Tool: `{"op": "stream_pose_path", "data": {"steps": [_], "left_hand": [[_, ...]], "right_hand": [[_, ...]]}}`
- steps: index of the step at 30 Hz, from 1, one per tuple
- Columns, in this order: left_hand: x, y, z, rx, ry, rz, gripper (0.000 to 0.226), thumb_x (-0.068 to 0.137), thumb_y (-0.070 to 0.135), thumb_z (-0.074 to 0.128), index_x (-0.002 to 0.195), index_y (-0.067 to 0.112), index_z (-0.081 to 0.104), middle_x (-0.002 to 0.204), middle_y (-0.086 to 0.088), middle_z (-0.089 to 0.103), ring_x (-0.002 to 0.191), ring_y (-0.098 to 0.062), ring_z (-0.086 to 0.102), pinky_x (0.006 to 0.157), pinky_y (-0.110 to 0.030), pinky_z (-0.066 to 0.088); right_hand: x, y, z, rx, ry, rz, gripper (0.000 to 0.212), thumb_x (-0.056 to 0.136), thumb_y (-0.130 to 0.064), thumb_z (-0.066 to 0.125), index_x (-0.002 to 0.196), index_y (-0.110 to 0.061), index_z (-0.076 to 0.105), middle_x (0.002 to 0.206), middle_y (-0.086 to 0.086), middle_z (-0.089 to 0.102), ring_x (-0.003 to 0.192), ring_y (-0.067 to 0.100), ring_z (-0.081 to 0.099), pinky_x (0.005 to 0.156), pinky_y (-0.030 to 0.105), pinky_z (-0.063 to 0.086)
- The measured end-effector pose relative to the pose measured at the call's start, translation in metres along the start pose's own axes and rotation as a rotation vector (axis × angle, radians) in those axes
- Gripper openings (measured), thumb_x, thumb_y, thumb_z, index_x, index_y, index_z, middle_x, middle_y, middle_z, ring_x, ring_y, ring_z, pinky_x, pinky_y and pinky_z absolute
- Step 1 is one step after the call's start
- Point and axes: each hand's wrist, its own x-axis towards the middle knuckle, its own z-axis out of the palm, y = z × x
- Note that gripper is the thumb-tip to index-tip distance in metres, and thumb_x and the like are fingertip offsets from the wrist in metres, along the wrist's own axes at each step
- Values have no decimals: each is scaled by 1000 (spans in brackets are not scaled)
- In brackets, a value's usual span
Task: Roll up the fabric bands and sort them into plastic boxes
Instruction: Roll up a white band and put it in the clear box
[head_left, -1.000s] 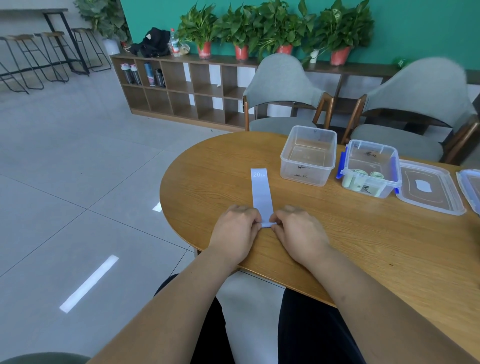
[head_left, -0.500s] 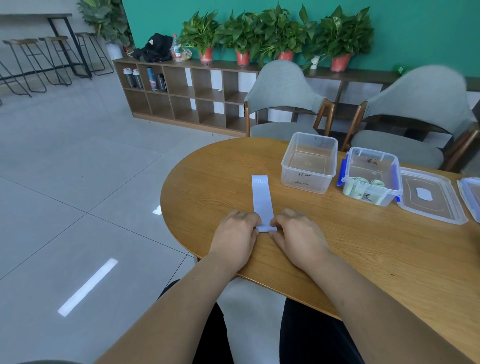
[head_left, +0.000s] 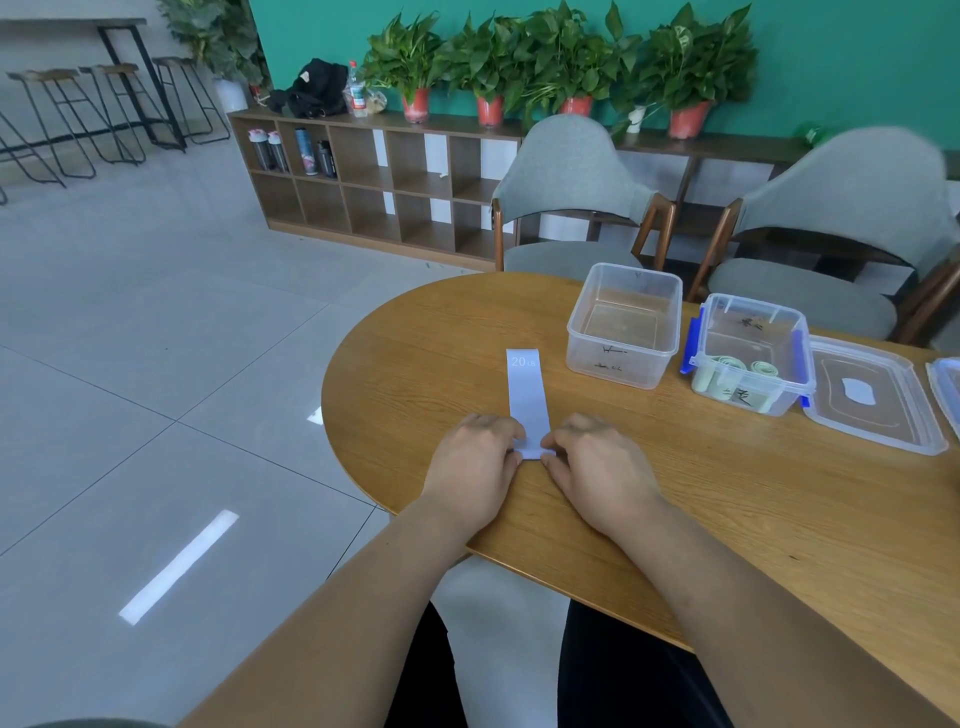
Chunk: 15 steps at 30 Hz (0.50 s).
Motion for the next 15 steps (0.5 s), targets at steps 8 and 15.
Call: {"op": "stream_pose_path", "data": {"steps": [8, 15], "left_hand": [[3, -2, 3, 41, 34, 11, 10, 94, 25, 70, 103, 22, 73, 98, 8, 64, 97, -16, 53, 82, -32, 50], [7, -5, 3, 29, -5, -5, 20, 93, 19, 72, 112, 24, 71, 103, 9, 68, 101, -16, 58, 86, -32, 50]], "right_hand": [[2, 2, 1, 3, 32, 1, 17, 100, -34, 65, 114, -28, 71, 109, -9, 66, 109, 16, 59, 80, 33, 52], [11, 6, 9, 1, 42, 7, 22, 102, -32, 61, 119, -29, 74, 111, -9, 66, 108, 18, 59, 78, 32, 52]]}}
